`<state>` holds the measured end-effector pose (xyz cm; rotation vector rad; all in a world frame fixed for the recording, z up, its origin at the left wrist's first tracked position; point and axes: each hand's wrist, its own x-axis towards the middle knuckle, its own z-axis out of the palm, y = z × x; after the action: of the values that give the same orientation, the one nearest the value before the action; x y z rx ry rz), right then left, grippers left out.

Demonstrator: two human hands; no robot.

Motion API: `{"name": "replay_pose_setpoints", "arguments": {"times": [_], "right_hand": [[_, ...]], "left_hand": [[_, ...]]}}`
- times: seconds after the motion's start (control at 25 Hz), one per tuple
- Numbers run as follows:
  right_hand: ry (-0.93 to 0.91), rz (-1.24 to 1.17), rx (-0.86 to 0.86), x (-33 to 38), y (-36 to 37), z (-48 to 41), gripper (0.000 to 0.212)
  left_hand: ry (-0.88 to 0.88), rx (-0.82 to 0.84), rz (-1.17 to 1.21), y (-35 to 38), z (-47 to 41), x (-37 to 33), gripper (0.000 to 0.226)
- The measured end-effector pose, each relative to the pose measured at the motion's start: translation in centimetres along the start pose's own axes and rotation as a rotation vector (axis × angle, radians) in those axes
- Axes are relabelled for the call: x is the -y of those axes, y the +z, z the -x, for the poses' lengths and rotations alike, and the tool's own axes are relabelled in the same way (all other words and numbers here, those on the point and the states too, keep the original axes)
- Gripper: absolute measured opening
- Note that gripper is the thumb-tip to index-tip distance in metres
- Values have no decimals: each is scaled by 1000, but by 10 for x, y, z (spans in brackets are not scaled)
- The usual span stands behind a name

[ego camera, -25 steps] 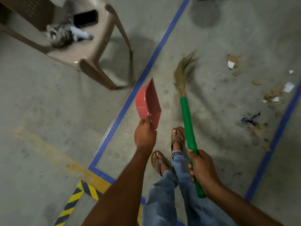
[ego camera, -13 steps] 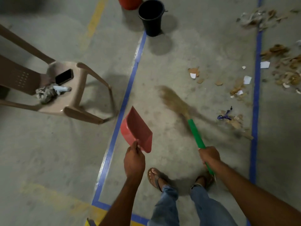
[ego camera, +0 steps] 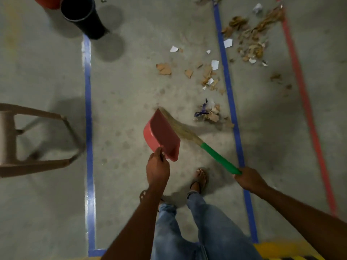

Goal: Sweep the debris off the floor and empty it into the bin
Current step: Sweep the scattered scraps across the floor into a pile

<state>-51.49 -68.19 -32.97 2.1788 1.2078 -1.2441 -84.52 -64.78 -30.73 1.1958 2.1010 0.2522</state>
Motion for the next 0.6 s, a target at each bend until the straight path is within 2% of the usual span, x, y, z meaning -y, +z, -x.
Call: {"name": "replay_pose_setpoints", "arguments": {"times": [0.08,0.2,0.36,0.44,0.52,0.6], "right_hand": [[97,-15,-78,-9,-24,-47,33],[107,-69,-184,19,-71,-101,38],[39,-295,-317,67,-115,-102,36],[35,-434,-286,82,-124,-78,33],[112,-775,-184,97,-122,-43,29],[283,-1196,-20,115,-110,12,23]], "left_hand": [[59,22,-5,12,-10,-22,36],[109,5,-18,24,-30,-56,36],[151,-19,-1,23,-58,-96,37],[177,-13,-7,19,-76,-114,38],[196,13,-46,17,-97,-125,40],[205,81,-78,15,-116,-131,40]]}}
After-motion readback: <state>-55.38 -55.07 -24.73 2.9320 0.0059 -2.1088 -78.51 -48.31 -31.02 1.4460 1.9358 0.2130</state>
